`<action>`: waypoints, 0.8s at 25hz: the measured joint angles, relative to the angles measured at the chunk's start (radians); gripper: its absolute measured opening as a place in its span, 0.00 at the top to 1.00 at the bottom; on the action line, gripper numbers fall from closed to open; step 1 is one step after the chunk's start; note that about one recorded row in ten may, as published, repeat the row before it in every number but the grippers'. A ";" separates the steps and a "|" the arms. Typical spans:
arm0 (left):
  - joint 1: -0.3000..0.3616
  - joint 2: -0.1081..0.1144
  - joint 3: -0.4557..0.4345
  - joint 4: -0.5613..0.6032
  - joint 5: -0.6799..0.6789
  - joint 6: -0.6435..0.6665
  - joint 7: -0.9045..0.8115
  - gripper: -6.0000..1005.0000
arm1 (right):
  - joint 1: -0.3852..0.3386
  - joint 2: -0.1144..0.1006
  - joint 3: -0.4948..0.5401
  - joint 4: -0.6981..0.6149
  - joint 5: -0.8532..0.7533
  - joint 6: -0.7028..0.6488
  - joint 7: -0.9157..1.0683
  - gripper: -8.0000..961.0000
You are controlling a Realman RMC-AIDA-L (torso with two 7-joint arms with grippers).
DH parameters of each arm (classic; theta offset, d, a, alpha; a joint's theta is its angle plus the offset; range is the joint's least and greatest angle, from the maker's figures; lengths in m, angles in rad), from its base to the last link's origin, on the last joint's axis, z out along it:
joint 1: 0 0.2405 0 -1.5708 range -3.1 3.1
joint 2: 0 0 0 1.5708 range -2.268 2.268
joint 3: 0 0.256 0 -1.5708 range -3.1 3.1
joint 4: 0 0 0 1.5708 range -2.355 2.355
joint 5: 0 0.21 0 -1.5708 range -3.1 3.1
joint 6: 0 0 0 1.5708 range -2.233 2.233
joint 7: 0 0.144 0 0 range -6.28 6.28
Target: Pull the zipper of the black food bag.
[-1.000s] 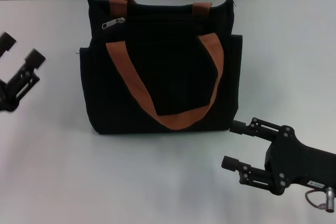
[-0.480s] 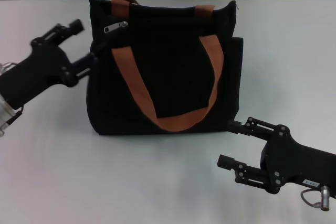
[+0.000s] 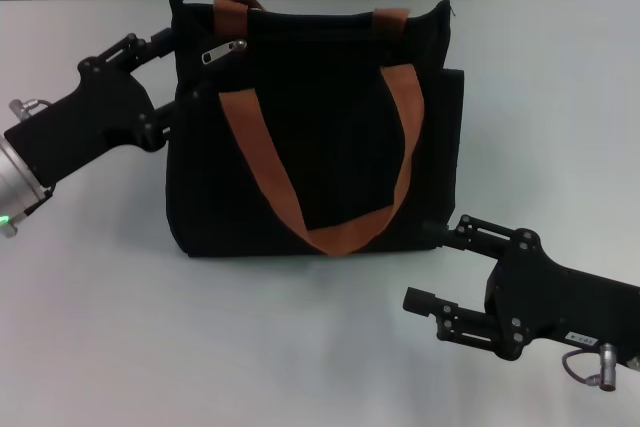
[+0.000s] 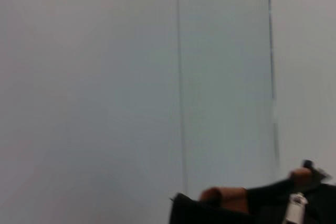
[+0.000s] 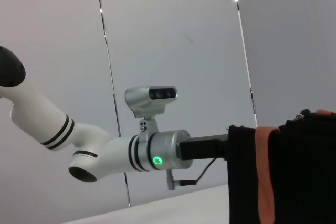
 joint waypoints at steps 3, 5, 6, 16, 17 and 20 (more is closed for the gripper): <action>-0.004 -0.004 0.000 -0.017 -0.061 -0.045 0.008 0.31 | 0.010 0.000 0.000 0.011 0.000 0.003 0.000 0.27; -0.005 -0.004 0.004 -0.028 -0.092 -0.063 0.022 0.31 | 0.013 -0.001 0.000 0.015 0.000 0.004 0.000 0.27; -0.005 -0.004 0.007 -0.033 -0.101 -0.069 0.031 0.31 | 0.015 -0.001 0.000 0.015 0.000 0.004 0.000 0.27; -0.004 -0.002 0.054 -0.042 -0.099 -0.081 0.031 0.33 | 0.020 0.000 0.003 0.015 0.000 0.026 -0.002 0.28; 0.002 -0.003 0.057 -0.043 -0.115 -0.073 0.028 0.33 | 0.022 0.000 0.003 0.019 0.000 0.031 -0.002 0.28; 0.006 -0.004 0.056 -0.049 -0.127 -0.065 0.029 0.33 | 0.024 0.000 0.003 0.023 0.000 0.033 -0.005 0.28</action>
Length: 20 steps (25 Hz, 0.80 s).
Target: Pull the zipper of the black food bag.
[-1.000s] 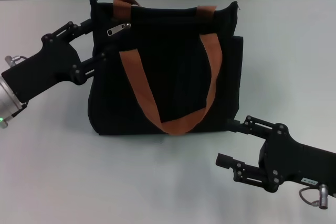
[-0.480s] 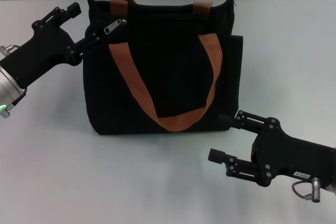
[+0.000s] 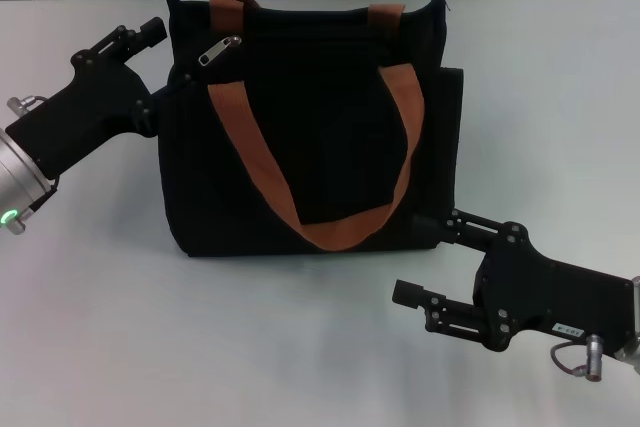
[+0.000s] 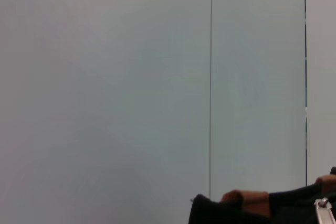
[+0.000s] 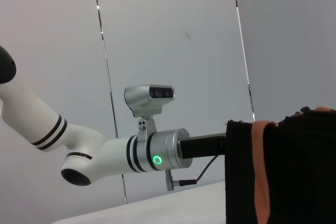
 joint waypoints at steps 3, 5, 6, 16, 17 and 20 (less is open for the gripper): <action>0.002 0.000 -0.001 -0.009 -0.004 0.027 0.013 0.34 | 0.000 0.000 0.000 0.000 0.000 0.003 -0.003 0.28; 0.002 0.001 -0.001 -0.010 -0.011 0.041 0.016 0.34 | 0.000 0.000 0.000 0.002 0.000 0.006 -0.003 0.28; 0.002 0.000 0.000 -0.010 -0.014 0.046 0.016 0.34 | 0.000 0.000 0.000 0.004 0.000 0.007 -0.004 0.28; -0.008 0.000 0.005 -0.043 -0.019 0.066 0.023 0.66 | -0.007 -0.002 -0.001 0.014 0.001 0.008 -0.005 0.28; -0.008 0.000 0.005 -0.044 -0.019 0.069 0.023 0.69 | -0.008 -0.002 -0.001 0.014 0.001 0.008 -0.005 0.28; -0.007 0.001 0.005 -0.044 -0.019 0.101 0.023 0.78 | -0.010 -0.001 0.000 0.018 0.002 0.007 -0.005 0.28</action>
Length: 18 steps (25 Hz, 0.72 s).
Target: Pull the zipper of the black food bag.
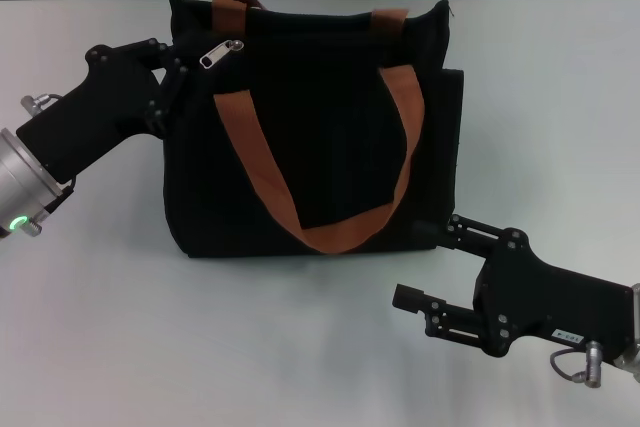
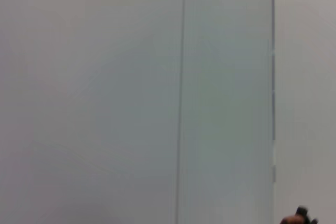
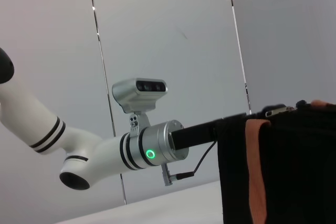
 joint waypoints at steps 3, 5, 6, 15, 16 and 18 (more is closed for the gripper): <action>-0.001 0.000 -0.002 -0.003 0.000 0.038 -0.006 0.87 | 0.002 0.000 0.000 0.008 0.000 0.000 0.001 0.28; -0.006 0.000 -0.006 -0.015 -0.005 0.049 -0.008 0.94 | 0.004 -0.001 0.000 0.011 0.000 0.000 0.011 0.28; -0.010 0.000 -0.008 -0.025 -0.010 0.051 -0.006 0.97 | 0.003 -0.001 0.000 0.012 0.000 0.000 0.015 0.28; -0.077 -0.001 0.009 -0.099 -0.070 0.022 0.000 0.97 | 0.001 -0.001 0.008 0.019 0.006 -0.002 0.021 0.28; -0.083 -0.001 0.016 -0.102 -0.072 0.017 -0.005 0.97 | 0.000 -0.001 0.012 0.020 0.009 -0.001 0.021 0.28; -0.092 -0.001 0.019 -0.107 -0.076 0.011 -0.015 0.97 | -0.001 -0.001 0.029 0.025 0.014 0.004 0.021 0.28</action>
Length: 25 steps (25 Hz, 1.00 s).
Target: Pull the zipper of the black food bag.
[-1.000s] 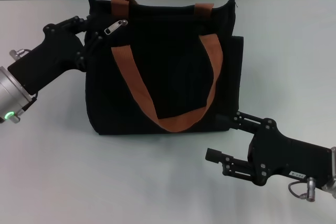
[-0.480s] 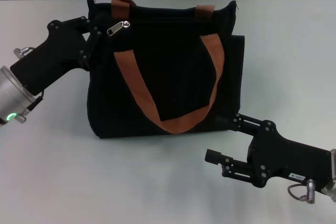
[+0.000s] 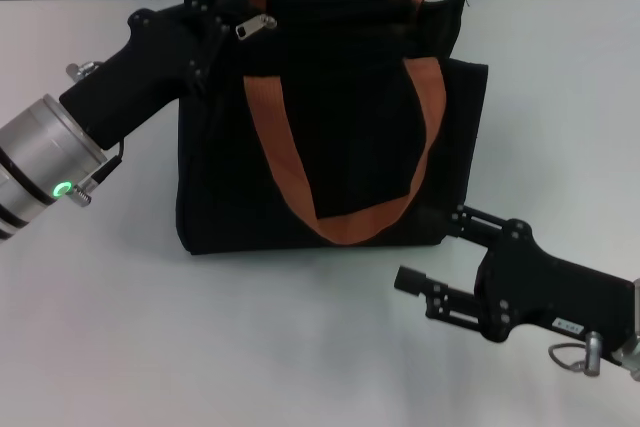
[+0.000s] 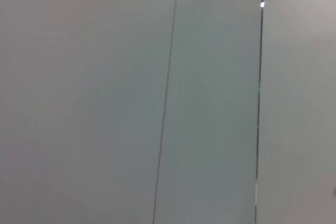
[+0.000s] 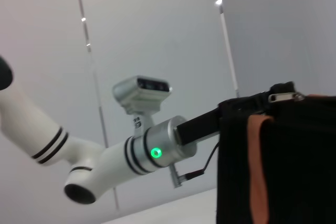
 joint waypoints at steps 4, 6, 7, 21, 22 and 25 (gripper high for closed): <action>-0.027 0.000 0.003 -0.010 0.005 -0.017 -0.044 0.97 | 0.000 0.001 0.044 0.016 0.002 0.028 -0.005 0.28; -0.038 0.002 0.028 -0.004 0.008 -0.032 -0.056 0.97 | 0.003 0.001 0.048 0.019 0.002 0.036 -0.005 0.28; -0.038 0.002 0.025 -0.001 0.001 -0.041 -0.066 0.97 | 0.003 0.000 0.055 0.022 0.004 0.038 -0.003 0.28; -0.024 0.000 0.062 0.027 -0.002 -0.049 -0.099 0.97 | -0.011 0.000 0.129 0.043 0.034 -0.005 0.008 0.28; -0.023 0.000 0.062 0.027 -0.002 -0.045 -0.099 0.97 | -0.011 0.000 0.129 0.043 0.034 -0.005 0.008 0.28; -0.023 0.000 0.058 0.019 -0.002 -0.025 -0.097 0.97 | -0.006 0.000 0.128 0.043 0.062 -0.017 0.039 0.28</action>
